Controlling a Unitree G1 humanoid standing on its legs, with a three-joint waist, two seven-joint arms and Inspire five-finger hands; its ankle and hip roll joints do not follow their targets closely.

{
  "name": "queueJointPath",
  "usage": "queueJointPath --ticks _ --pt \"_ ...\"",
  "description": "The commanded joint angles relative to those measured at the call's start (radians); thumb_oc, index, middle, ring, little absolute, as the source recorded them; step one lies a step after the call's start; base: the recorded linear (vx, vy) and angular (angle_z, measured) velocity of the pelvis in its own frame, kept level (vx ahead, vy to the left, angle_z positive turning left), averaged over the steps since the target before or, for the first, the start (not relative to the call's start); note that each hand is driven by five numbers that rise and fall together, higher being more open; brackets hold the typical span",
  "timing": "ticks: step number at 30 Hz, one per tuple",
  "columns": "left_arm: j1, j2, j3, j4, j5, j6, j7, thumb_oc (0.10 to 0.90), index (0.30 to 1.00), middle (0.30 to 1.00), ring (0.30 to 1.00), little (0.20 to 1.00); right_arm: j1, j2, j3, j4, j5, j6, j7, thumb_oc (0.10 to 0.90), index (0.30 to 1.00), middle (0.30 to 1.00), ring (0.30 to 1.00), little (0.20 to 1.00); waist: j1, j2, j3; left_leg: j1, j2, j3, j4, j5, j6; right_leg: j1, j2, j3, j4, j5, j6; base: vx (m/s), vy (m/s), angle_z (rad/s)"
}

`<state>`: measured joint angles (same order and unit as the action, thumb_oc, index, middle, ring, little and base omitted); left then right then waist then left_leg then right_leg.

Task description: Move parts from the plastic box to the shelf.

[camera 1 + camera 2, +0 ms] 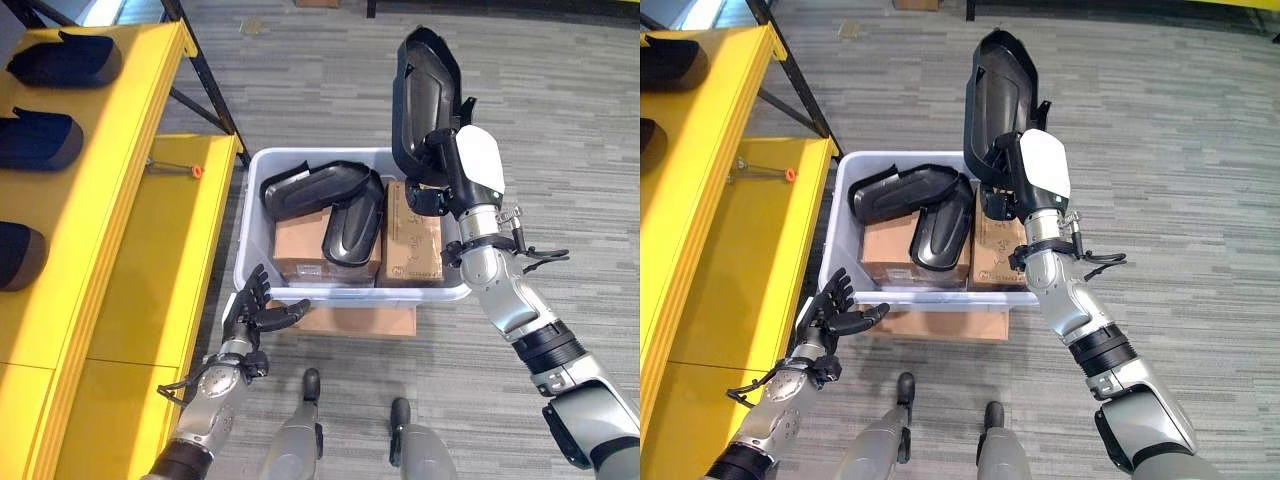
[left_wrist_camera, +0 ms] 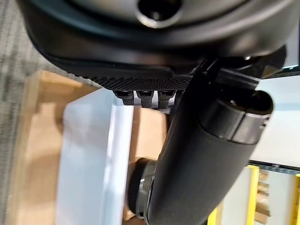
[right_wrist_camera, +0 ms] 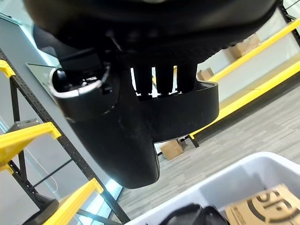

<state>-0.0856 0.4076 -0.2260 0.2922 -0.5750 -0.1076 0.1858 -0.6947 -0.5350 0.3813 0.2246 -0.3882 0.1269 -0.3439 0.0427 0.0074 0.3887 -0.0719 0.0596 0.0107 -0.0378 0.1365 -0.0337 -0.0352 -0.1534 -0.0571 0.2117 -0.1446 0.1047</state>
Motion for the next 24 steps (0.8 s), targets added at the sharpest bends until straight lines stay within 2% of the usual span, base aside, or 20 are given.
queueJointPath --ticks 1,6,8,9,10,11,13,14,15,16,17,18,19,20,21,22,24 --pt "0.085 0.008 0.005 -0.039 0.031 -0.054 -0.001 0.9 1.0 1.0 1.0 1.0 -0.021 0.015 0.001 -0.044 0.005 -0.099 -0.049 0.4 0.3 0.3 0.3 0.3 0.004 -0.045 -0.298 0.048 0.108 -0.032 0.034 -0.107 -0.048 0.005 -0.062 -0.017 -0.033 0.039 0.041 -0.05 -0.146 0.01" --pt "0.112 0.011 0.049 -0.05 0.033 -0.054 0.023 0.9 1.0 1.0 1.0 1.0 -0.053 0.004 0.017 -0.039 0.034 -0.117 -0.047 0.4 0.3 0.3 0.3 0.3 0.021 -0.038 -0.28 0.035 0.185 -0.069 0.046 -0.047 -0.085 -0.014 0.015 -0.035 0.076 -0.056 -0.021 -0.11 -0.236 0.11" --pt "0.134 0.01 0.074 -0.065 0.032 -0.059 0.037 0.9 1.0 1.0 1.0 1.0 -0.1 -0.01 0.044 -0.03 0.047 -0.125 -0.048 0.4 0.3 0.3 0.3 0.3 0.039 -0.036 -0.259 0.021 0.223 -0.089 0.054 0.002 -0.095 -0.034 0.058 -0.047 0.116 -0.08 -0.045 -0.15 -0.28 0.08" --pt "0.134 0.01 0.074 -0.065 0.032 -0.059 0.037 0.9 1.0 1.0 1.0 1.0 -0.101 -0.01 0.045 -0.03 0.047 -0.125 -0.048 0.4 0.3 0.3 0.3 0.3 0.038 -0.035 -0.259 0.021 0.224 -0.09 0.054 0.002 -0.095 -0.034 0.058 -0.047 0.116 -0.081 -0.045 -0.24 -0.327 0.05" --pt "0.145 0.008 0.092 -0.072 0.022 -0.064 0.046 0.9 1.0 1.0 1.0 1.0 -0.137 -0.025 0.062 -0.02 0.068 -0.135 -0.04 0.4 0.3 0.3 0.3 0.3 0.066 -0.029 -0.234 -0.01 0.254 -0.105 0.034 0.099 -0.117 -0.048 0.089 -0.073 0.12 -0.09 -0.06 -0.25 -0.288 0.07" --pt "0.14 0.006 0.099 -0.071 0.013 -0.067 0.051 0.9 1.0 1.0 1.0 1.0 -0.156 -0.04 0.066 -0.011 0.075 -0.136 -0.044 0.4 0.3 0.3 0.3 0.3 0.067 -0.025 -0.225 -0.031 0.266 -0.085 -0.003 0.143 -0.126 -0.054 0.091 -0.103 0.118 -0.095 -0.066 -0.29 -0.361 0.1" --pt "0.135 0.002 0.094 -0.064 0.008 -0.071 0.048 0.9 1.0 1.0 1.0 1.0 -0.164 -0.052 0.074 0.001 0.09 -0.133 -0.041 0.4 0.3 0.3 0.3 0.3 0.078 -0.032 -0.214 -0.061 0.258 -0.045 -0.018 0.185 -0.126 -0.044 0.07 -0.144 0.091 -0.087 -0.065 -0.18 -0.211 0.45" --pt "0.128 0.003 0.094 -0.064 0.015 -0.073 0.047 0.9 1.0 1.0 1.0 1.0 -0.148 -0.057 0.059 -0.009 0.11 -0.137 -0.041 0.4 0.3 0.3 0.3 0.3 0.079 -0.04 -0.206 -0.085 0.252 -0.005 0.018 0.179 -0.119 -0.037 0.055 -0.167 0.061 -0.068 -0.071 -0.23 -0.215 0.81" --pt "0.124 0.005 0.088 -0.063 0.016 -0.072 0.04 0.9 1.0 1.0 1.0 1.0 -0.132 -0.064 0.047 -0.018 0.113 -0.133 -0.044 0.4 0.3 0.3 0.3 0.3 0.071 -0.051 -0.208 -0.09 0.249 0.037 0.066 0.144 -0.107 -0.038 0.042 -0.191 0.04 -0.053 -0.075 -0.26 -0.241 0.96" --pt "0.126 0.007 0.085 -0.066 0.012 -0.073 0.028 0.9 1.0 1.0 1.0 1.0 -0.117 -0.062 0.04 -0.03 0.106 -0.134 -0.047 0.4 0.3 0.3 0.3 0.3 0.067 -0.057 -0.212 -0.093 0.248 0.046 0.137 0.111 -0.098 -0.044 0.031 -0.219 0.017 -0.033 -0.08 -0.17 -0.153 0.9" --pt "0.126 0.007 0.085 -0.067 0.011 -0.073 0.028 0.9 1.0 1.0 1.0 1.0 -0.117 -0.062 0.04 -0.031 0.106 -0.134 -0.047 0.4 0.3 0.3 0.3 0.3 0.066 -0.057 -0.213 -0.095 0.249 0.044 0.139 0.11 -0.098 -0.045 0.031 -0.22 0.016 -0.032 -0.08 -0.22 -0.195 1.33" --pt "0.134 0.011 0.085 -0.085 0.016 -0.077 0.015 0.9 1.0 1.0 1.0 1.0 -0.09 -0.055 0.032 -0.057 0.116 -0.146 -0.05 0.4 0.3 0.3 0.3 0.3 0.056 -0.063 -0.215 -0.068 0.231 0.048 0.252 0.042 -0.091 -0.045 0.016 -0.263 -0.013 -0.018 -0.092 -0.16 -0.148 1.11" --pt "0.134 0.005 0.084 -0.088 0.013 -0.077 0.012 0.9 1.0 1.0 1.0 1.0 -0.084 -0.053 0.027 -0.068 0.114 -0.148 -0.051 0.4 0.3 0.3 0.3 0.3 0.051 -0.065 -0.221 -0.051 0.23 0.062 0.288 0.023 -0.089 -0.046 0.011 -0.285 -0.021 -0.014 -0.098 -0.21 -0.195 1.34" --pt "0.134 -0.004 0.086 -0.094 0.012 -0.076 0.014 0.9 1.0 1.0 1.0 1.0 -0.084 -0.053 0.027 -0.078 0.099 -0.148 -0.053 0.4 0.3 0.3 0.3 0.3 0.042 -0.066 -0.227 -0.033 0.235 0.077 0.365 0.005 -0.088 -0.049 0.009 -0.314 -0.019 -0.015 -0.106 -0.11 -0.094 1.17" --pt "0.133 -0.008 0.089 -0.101 0.014 -0.077 0.017 0.9 1.0 1.0 1.0 1.0 -0.078 -0.053 0.022 -0.084 0.088 -0.149 -0.06 0.4 0.3 0.3 0.3 0.3 0.035 -0.062 -0.234 -0.007 0.241 0.092 0.377 -0.003 -0.087 -0.058 0.005 -0.341 -0.003 -0.019 -0.112 -0.03 -0.074 1.49" --pt "0.132 -0.014 0.086 -0.103 0.017 -0.076 0.017 0.9 1.0 1.0 1.0 1.0 -0.073 -0.052 0.018 -0.088 0.083 -0.149 -0.061 0.4 0.3 0.3 0.3 0.3 0.023 -0.058 -0.241 0.033 0.256 0.109 0.385 -0.035 -0.097 -0.058 0.004 -0.351 0.02 -0.044 -0.105 -0.01 -0.017 1.27" --pt "0.116 -0.022 0.074 -0.109 0.022 -0.076 0.019 0.9 1.0 1.0 1.0 1.0 -0.065 -0.064 0.004 -0.102 0.072 -0.147 -0.059 0.4 0.3 0.3 0.3 0.3 -0.005 -0.052 -0.253 0.094 0.308 0.189 0.377 -0.041 -0.099 -0.08 -0.026 -0.416 0.081 -0.053 -0.107 -0.05 0.053 1.08"
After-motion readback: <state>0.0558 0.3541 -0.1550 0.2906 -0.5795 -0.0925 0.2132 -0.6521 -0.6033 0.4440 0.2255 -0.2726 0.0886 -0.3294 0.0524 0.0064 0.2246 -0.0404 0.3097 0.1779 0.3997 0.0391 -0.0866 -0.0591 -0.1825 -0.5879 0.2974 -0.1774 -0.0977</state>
